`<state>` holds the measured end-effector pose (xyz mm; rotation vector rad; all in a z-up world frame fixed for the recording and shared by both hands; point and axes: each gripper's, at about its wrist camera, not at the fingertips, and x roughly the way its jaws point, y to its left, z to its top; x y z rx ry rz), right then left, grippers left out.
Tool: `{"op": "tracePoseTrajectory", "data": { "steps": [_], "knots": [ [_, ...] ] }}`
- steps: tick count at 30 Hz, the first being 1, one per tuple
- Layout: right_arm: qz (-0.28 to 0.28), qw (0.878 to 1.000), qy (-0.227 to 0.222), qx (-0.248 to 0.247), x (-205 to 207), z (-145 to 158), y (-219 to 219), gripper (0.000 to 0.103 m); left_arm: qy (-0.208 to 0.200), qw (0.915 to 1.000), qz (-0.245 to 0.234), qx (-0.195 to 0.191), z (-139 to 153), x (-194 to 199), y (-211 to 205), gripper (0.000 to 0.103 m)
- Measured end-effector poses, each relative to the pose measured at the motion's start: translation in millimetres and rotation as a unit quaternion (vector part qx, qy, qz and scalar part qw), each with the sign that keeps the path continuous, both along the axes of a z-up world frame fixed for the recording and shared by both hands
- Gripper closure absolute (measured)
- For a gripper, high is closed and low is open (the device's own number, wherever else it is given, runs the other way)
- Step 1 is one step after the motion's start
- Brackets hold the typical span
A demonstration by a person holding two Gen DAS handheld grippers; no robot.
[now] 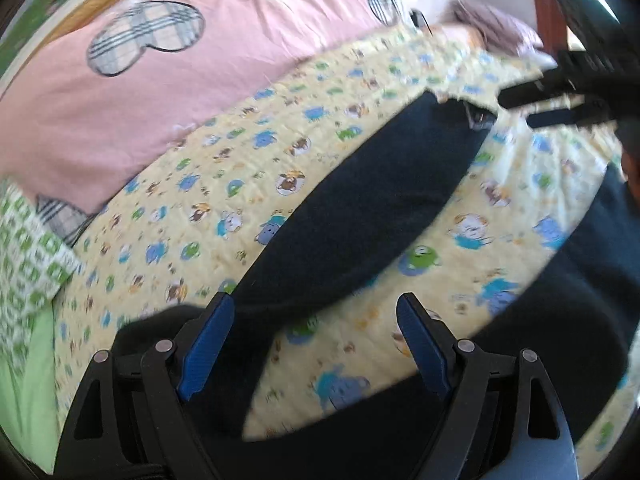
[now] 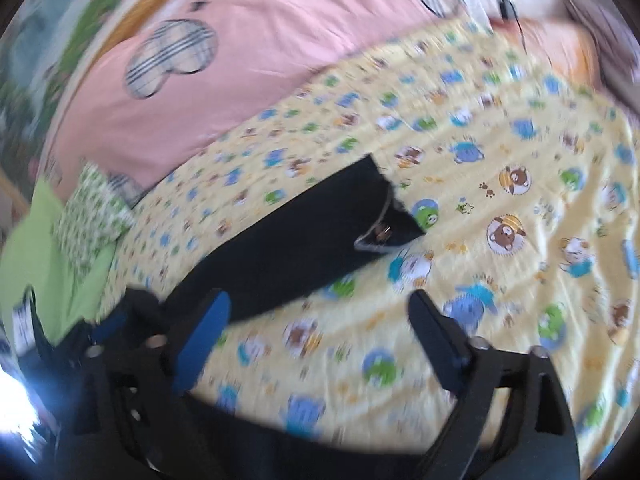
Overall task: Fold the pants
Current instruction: 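Grasp the pant leg cuff with the right gripper while the left gripper grasps the other cuff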
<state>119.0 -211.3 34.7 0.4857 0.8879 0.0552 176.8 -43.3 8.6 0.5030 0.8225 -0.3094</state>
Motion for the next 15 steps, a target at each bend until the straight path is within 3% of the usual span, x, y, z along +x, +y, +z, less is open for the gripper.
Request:
{"op": "tracePoseTrajectory", "data": {
  "steps": [2, 4, 7, 12, 13, 15],
  "knots": [
    [-0.011, 1.0, 0.016, 0.016, 14.0, -8.1, -6.4, 0.018, 0.011, 0.9997, -0.02, 0.013, -7.9, 11.4, -3.9, 0.019],
    [-0.025, 0.998, 0.03, 0.043, 26.3, -16.8, -14.7, 0.03, 0.022, 0.9988, -0.033, 0.027, -15.0, 20.1, -6.1, 0.019],
    [-0.038, 0.996, 0.034, 0.075, 39.4, -26.4, -20.9, 0.037, 0.032, 0.9975, -0.042, 0.047, -25.9, 33.6, -5.9, 0.019],
    [-0.056, 0.993, 0.02, 0.102, 50.2, -34.6, -26.6, 0.083, 0.078, 0.9955, -0.051, 0.019, -33.0, 50.4, -0.5, 0.019],
    [-0.056, 0.993, 0.014, 0.101, 51.0, -33.9, -26.2, 0.09, 0.091, 0.9945, -0.051, 0.01, -34.1, 53.9, 1.4, 0.022],
    [-0.054, 0.994, -0.001, 0.096, 49.8, -30.2, -25.2, 0.094, 0.107, 0.9928, -0.054, -0.004, -32.9, 56.6, 1.8, 0.038]
  ]
}}
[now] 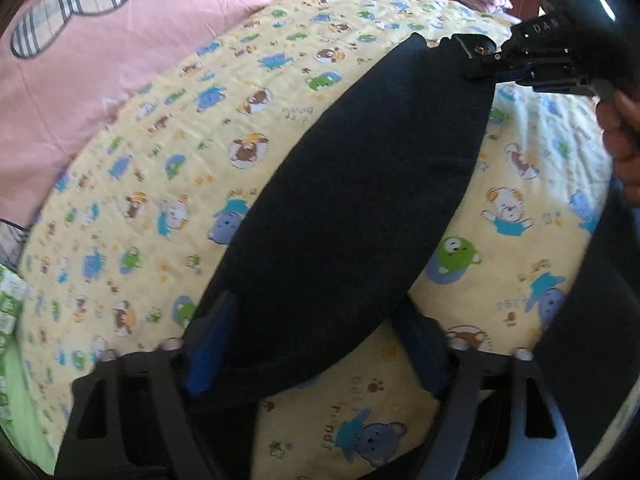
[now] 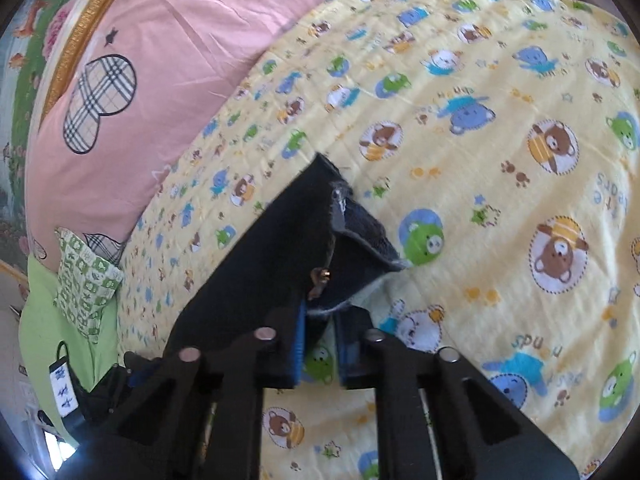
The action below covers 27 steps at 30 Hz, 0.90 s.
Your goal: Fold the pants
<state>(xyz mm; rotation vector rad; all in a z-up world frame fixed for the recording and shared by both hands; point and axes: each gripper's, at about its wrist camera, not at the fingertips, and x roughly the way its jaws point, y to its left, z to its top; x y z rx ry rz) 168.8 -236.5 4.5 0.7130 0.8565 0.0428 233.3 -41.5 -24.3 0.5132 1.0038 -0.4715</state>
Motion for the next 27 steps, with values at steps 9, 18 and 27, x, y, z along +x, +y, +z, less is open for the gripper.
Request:
{"op": "tracePoseTrajectory", "data": {
  "steps": [9, 18, 27],
  "knots": [
    [0.0, 0.998, -0.054, -0.01, -40.9, 36.7, 7.1, 0.096, -0.013, 0.9986, 0.026, -0.045, 40.3, -25.2, 4.4, 0.098],
    [-0.009, 0.998, -0.064, -0.003, -120.9, 56.8, 1.0, 0.096, -0.023, 0.9953, 0.004, -0.094, 67.1, -93.3, -3.2, 0.098],
    [-0.033, 0.998, -0.06, -0.006, -186.0, 48.8, -8.1, 0.096, -0.019, 0.9955, -0.034, -0.087, 52.6, -153.0, -23.0, 0.098]
  ]
}}
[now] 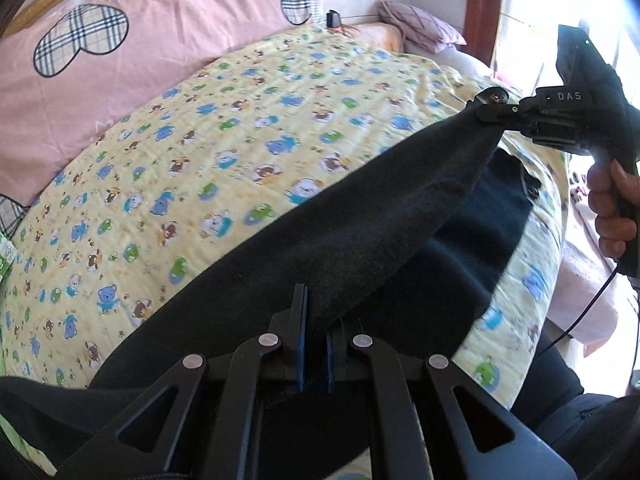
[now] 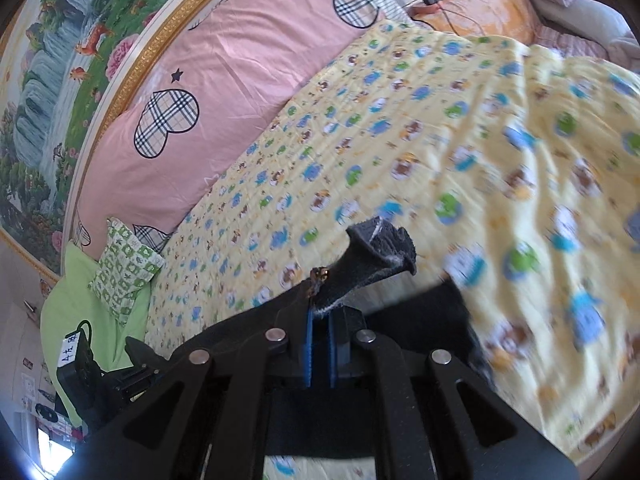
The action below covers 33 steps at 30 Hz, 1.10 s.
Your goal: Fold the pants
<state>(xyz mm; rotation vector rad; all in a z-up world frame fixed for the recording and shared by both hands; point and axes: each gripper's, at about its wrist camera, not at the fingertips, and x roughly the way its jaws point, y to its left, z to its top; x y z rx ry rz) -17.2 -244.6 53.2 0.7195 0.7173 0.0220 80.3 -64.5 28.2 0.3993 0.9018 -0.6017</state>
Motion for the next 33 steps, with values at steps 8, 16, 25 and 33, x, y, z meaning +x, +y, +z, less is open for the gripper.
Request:
{"op": "tracePoseTrajectory", "data": {
  "steps": [8, 16, 25, 33],
  "knots": [
    [-0.018, 1.0, 0.006, -0.01, -31.7, -8.0, 0.5, 0.096, 0.012, 0.9998, -0.012, -0.004, -8.4, -16.7, -1.3, 0.097],
    [-0.035, 0.999, 0.033, -0.018, -53.0, -27.6, -6.1, 0.096, 0.029, 0.9991, -0.03, 0.003, -25.7, -25.4, -10.5, 0.096],
    [-0.046, 0.995, 0.065, -0.054, -57.9, -45.5, -4.0, 0.095, 0.033, 0.9991, -0.025, -0.002, -32.5, -27.5, -8.5, 0.088],
    [-0.076, 0.99, 0.082, -0.082, -71.8, -35.9, -7.0, 0.076, 0.045, 0.9987, -0.006, -0.024, -31.1, -39.1, 8.5, 0.041]
  ]
}}
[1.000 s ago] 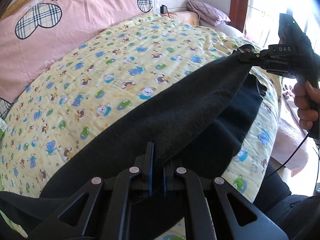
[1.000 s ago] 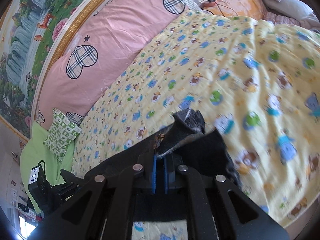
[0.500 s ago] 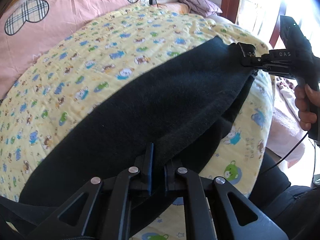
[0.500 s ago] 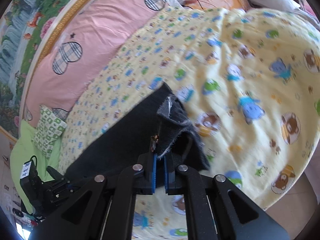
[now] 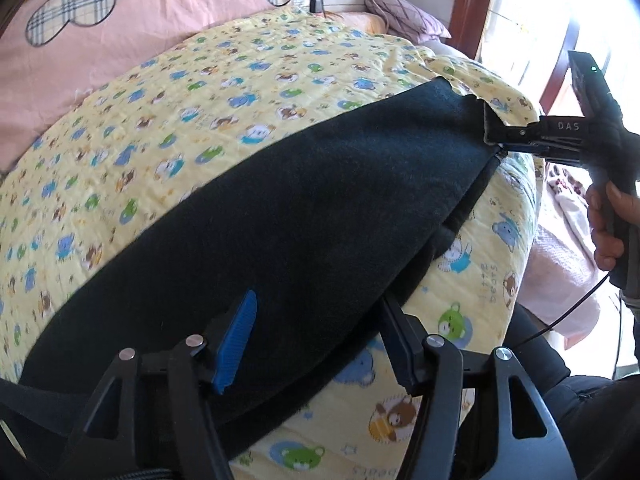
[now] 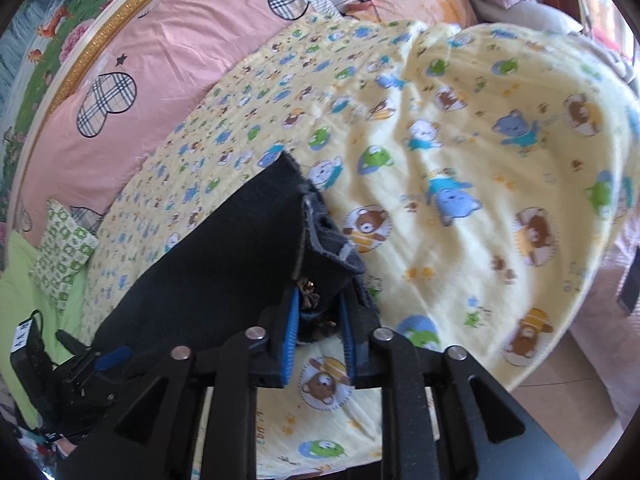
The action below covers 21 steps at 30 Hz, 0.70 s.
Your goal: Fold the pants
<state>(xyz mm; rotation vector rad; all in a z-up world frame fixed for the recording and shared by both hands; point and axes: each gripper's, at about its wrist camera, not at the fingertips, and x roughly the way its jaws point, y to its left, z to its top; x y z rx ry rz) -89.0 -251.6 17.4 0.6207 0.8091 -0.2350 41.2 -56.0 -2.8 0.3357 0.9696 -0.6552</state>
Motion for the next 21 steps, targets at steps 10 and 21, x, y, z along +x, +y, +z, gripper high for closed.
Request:
{"op": "tracePoseTrajectory", "data": {
  "steps": [10, 21],
  "knots": [
    [-0.022, 0.997, -0.061, -0.042, -13.1, 38.0, 19.8, 0.058, 0.007, 0.9964, 0.077, -0.037, 11.0, -11.7, 45.1, 0.041],
    [0.153, 0.983, -0.093, -0.028, 30.4, 51.1, 106.0, 0.058, 0.01, 0.978, 0.189, -0.088, 28.9, -25.9, 115.3, 0.041]
  ]
}}
